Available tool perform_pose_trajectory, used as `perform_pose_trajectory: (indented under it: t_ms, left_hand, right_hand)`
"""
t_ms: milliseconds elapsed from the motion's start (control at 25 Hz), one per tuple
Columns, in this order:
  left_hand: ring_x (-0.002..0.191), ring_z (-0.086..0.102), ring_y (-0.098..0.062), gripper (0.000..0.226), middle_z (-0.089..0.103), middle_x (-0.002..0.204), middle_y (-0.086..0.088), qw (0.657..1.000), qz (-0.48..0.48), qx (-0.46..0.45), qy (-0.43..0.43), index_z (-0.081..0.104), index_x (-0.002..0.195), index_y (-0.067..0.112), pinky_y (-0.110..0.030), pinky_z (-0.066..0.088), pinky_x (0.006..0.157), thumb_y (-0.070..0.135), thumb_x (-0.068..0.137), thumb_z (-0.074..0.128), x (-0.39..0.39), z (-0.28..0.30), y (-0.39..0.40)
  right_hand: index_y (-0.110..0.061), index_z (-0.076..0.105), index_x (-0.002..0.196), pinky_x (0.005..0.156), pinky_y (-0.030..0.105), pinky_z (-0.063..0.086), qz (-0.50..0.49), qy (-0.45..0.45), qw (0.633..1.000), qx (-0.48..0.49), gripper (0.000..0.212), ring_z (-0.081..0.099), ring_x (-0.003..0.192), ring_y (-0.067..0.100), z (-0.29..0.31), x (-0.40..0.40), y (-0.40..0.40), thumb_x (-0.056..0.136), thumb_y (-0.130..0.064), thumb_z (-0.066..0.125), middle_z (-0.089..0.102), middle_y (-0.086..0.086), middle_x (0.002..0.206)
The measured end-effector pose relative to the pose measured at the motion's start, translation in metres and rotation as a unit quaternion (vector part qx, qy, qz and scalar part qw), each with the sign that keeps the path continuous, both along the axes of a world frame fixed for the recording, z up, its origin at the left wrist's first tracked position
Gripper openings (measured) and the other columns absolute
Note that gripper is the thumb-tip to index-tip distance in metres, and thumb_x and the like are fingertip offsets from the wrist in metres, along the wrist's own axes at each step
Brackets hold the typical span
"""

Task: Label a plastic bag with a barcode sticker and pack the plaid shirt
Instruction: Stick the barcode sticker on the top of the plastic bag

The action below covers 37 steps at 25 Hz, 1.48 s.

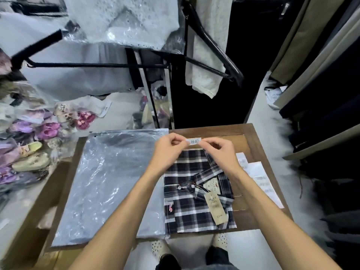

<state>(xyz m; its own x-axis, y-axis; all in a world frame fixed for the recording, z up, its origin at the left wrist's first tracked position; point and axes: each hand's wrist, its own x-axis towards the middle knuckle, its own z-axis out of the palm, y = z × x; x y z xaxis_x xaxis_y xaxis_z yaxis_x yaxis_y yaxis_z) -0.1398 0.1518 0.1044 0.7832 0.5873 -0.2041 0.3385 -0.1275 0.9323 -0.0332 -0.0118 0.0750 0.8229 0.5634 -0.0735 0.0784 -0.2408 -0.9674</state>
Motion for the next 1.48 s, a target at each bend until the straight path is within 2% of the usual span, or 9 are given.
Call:
perform_pose_trajectory:
  t_ms: [200,320,400,560,640,840,1040,1240,1480]
  left_hand:
    - [0.075,0.065,-0.007,0.001,0.076,0.088,-0.003,0.999,-0.028,0.004,-0.032,0.077,0.089,0.018,-0.021,0.054,0.072,0.018,0.088,0.077,-0.029,0.017,0.034]
    - [0.071,0.062,-0.003,0.01,0.073,0.077,0.01,0.999,-0.02,0.009,-0.047,0.076,0.082,0.024,-0.021,0.05,0.07,0.016,0.087,0.077,-0.043,0.026,0.044]
    - [0.067,0.062,-0.002,0.011,0.071,0.072,0.014,0.999,0.0,0.009,-0.053,0.076,0.083,0.025,-0.022,0.049,0.07,0.015,0.087,0.077,-0.052,0.032,0.051]
    - [0.068,0.062,-0.005,0.007,0.072,0.076,0.003,0.995,0.087,0.015,-0.05,0.077,0.089,0.018,-0.024,0.051,0.07,0.012,0.086,0.077,-0.074,0.043,0.053]
    - [0.067,0.063,-0.004,0.008,0.071,0.075,0.004,0.991,0.126,0.023,-0.042,0.075,0.086,0.019,-0.02,0.05,0.067,0.011,0.085,0.077,-0.087,0.047,0.051]
    - [0.065,0.061,-0.004,0.02,0.068,0.07,0.007,0.98,0.194,0.03,-0.018,0.065,0.09,0.024,-0.021,0.046,0.066,0.014,0.08,0.079,-0.126,0.053,0.06]
    - [0.069,0.06,-0.005,0.032,0.068,0.082,-0.001,0.98,0.195,0.034,-0.038,0.05,0.094,0.019,-0.02,0.047,0.069,0.017,0.084,0.08,-0.152,0.053,0.091]
    - [0.072,0.051,-0.015,0.029,0.066,0.084,0.0,0.986,0.154,0.001,-0.058,0.045,0.087,0.022,-0.033,0.043,0.069,0.021,0.091,0.073,-0.171,0.046,0.146]
    - [0.076,0.048,-0.017,0.037,0.068,0.076,0.016,0.991,0.105,-0.016,-0.087,0.035,0.085,0.024,-0.038,0.039,0.073,0.021,0.092,0.071,-0.195,0.049,0.225]
  right_hand:
    - [-0.022,0.082,0.097,0.07,0.017,0.047,-0.006,0.019,1.0,0.02,0.009,0.058,0.066,-0.004,0.022,-0.03,0.025,0.094,-0.027,0.075,0.071,-0.018,0.071]
    - [-0.016,0.081,0.1,0.066,0.011,0.046,0.01,0.021,0.999,0.039,0.012,0.059,0.067,-0.007,0.032,-0.04,0.036,0.095,-0.023,0.073,0.071,-0.022,0.072]
    - [-0.017,0.082,0.099,0.072,0.015,0.05,0.027,0.023,0.998,0.051,0.011,0.064,0.074,-0.006,0.039,-0.043,0.045,0.095,-0.024,0.074,0.075,-0.019,0.079]
    - [-0.017,0.082,0.096,0.085,0.026,0.057,0.078,0.038,0.994,0.073,0.009,0.07,0.086,0.007,0.044,-0.048,0.07,0.093,-0.023,0.075,0.081,-0.002,0.094]
    - [-0.016,0.082,0.094,0.083,0.028,0.057,0.105,0.05,0.99,0.082,0.011,0.07,0.084,0.014,0.043,-0.053,0.081,0.093,-0.024,0.076,0.08,0.003,0.094]
    - [-0.012,0.081,0.088,0.076,0.027,0.053,0.164,0.069,0.981,0.076,0.01,0.063,0.074,0.008,0.041,-0.078,0.111,0.092,-0.02,0.077,0.079,0.005,0.088]
    - [-0.013,0.079,0.091,0.063,0.009,0.047,0.156,0.095,0.98,0.076,0.006,0.063,0.065,-0.005,0.041,-0.103,0.142,0.094,-0.016,0.075,0.075,-0.005,0.081]
    - [-0.021,0.079,0.089,0.058,0.007,0.045,0.118,0.128,0.983,0.062,0.007,0.062,0.063,-0.008,0.044,-0.132,0.193,0.094,-0.02,0.075,0.075,-0.015,0.075]
    - [-0.016,0.08,0.091,0.059,0.007,0.043,0.1,0.12,0.985,0.068,0.007,0.059,0.061,-0.005,0.059,-0.157,0.254,0.095,-0.017,0.074,0.071,-0.011,0.072]
